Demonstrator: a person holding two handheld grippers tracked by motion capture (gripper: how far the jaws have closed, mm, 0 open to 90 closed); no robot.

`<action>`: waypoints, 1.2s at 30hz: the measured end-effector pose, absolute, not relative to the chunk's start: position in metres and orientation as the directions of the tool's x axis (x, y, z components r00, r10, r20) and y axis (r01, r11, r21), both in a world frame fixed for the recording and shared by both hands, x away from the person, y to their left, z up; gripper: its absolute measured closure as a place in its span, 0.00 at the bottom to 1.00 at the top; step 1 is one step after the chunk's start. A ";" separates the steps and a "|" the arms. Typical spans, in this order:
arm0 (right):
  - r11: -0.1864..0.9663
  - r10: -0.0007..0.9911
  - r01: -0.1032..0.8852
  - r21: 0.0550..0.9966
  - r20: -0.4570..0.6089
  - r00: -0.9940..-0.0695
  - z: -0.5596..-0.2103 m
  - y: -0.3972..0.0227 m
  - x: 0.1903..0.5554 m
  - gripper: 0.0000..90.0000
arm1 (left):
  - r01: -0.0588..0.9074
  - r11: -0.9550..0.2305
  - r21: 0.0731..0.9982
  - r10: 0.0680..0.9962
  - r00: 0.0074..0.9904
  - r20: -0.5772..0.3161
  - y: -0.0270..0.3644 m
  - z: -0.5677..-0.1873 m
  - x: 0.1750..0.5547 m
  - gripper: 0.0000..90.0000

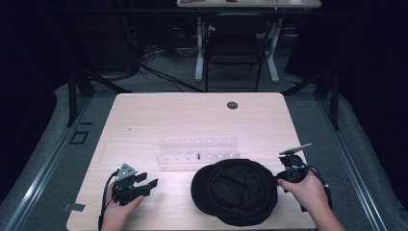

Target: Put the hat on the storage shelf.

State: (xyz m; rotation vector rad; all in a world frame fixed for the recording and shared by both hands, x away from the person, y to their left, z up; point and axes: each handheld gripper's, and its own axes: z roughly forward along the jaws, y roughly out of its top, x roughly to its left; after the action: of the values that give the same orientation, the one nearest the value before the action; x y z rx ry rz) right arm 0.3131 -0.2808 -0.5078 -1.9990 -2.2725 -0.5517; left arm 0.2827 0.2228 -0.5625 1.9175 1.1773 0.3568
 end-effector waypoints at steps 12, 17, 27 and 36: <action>0.068 0.940 0.983 0.172 0.318 -0.121 -0.511 -0.282 0.320 0.94 | 0.602 -0.209 0.771 0.836 0.519 -0.178 0.224 -0.562 0.283 0.50; 0.095 0.935 0.986 0.138 0.327 -0.136 -0.506 -0.283 0.322 0.96 | 0.603 -0.210 0.770 0.837 0.518 -0.178 0.224 -0.563 0.283 0.50; 0.102 0.931 0.984 0.144 0.336 -0.146 -0.496 -0.280 0.322 0.97 | 0.601 -0.206 0.772 0.838 0.516 -0.179 0.224 -0.562 0.283 0.50; 0.103 0.914 0.982 0.157 0.375 -0.155 -0.479 -0.279 0.318 0.97 | 0.603 -0.208 0.770 0.836 0.518 -0.180 0.224 -0.562 0.283 0.50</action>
State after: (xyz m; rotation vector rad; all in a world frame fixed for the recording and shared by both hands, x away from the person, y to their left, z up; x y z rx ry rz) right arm 0.3184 -0.2792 -0.4794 -1.9112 -2.1886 -0.5536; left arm 0.2829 0.2239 -0.5623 1.9188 1.1806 0.3501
